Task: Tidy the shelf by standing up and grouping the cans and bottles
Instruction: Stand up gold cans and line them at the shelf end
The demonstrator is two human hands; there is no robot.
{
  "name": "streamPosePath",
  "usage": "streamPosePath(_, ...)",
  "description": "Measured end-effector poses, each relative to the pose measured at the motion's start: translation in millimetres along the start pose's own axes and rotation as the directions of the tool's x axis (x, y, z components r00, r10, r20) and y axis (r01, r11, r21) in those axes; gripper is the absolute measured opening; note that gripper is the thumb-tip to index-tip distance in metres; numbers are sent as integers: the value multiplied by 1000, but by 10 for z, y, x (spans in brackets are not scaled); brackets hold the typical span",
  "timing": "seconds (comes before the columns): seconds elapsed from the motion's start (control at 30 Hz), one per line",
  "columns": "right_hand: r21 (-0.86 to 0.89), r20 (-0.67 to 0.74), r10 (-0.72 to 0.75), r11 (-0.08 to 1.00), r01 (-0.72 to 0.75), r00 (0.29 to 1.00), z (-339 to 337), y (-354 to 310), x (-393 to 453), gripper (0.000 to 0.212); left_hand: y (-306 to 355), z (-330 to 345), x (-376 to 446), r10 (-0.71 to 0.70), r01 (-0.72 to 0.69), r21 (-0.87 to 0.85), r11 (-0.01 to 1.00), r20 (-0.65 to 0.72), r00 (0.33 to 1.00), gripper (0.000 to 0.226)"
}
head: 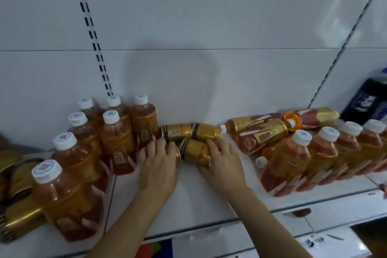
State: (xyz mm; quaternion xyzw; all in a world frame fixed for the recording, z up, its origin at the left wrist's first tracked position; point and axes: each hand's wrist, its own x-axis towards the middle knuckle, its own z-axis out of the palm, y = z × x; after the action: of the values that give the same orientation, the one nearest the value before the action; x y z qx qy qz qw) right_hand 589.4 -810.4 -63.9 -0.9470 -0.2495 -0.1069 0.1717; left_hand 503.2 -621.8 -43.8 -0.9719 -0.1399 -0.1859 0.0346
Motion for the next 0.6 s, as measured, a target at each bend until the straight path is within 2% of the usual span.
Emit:
streamPosePath(0.07, 55, 29, -5, 998, 3, 1000, -5, 47, 25, 78, -9, 10, -59, -12, 12, -22, 1000, -15, 1000, 72)
streamPosePath(0.17, 250, 94, -45, 968, 20, 995, -41, 84, -41, 70, -9, -8, -193, -44, 39, -100, 994, -49, 998, 71)
streamPosePath(0.23, 344, 100, -64, 939, 26, 993, -139, 128, -126, 67, -2, -84, -264, -107, 85, -220, 972, -88, 990, 67)
streamPosePath(0.3, 426, 76, -54, 905, 16, 996, -283, 155, -214, 73, 11, -222, -314, -237, 168, -493, 854, -80, 968, 55)
streamPosePath(0.37, 508, 28, -41, 861, 21, 999, -406, 154, -253, 75, 45, -313, -375, -344, 223, -736, 639, -15, 939, 52)
streamPosePath(0.43, 541, 0, -52, 840, 44, 999, -439, 123, -271, 73, 60, -300, -466, -355, 244, -789, 564, 35, 934, 58)
streamPosePath(0.53, 573, 66, -54, 820, 7, 996, -385, 65, -279, 91, 33, -212, -591, -335, 308, -831, 463, 157, 929, 63)
streamPosePath(0.6, 610, 78, -48, 792, -10, 996, -286, 63, -286, 94, 4, -145, -643, -314, 337, -845, 415, 215, 925, 67)
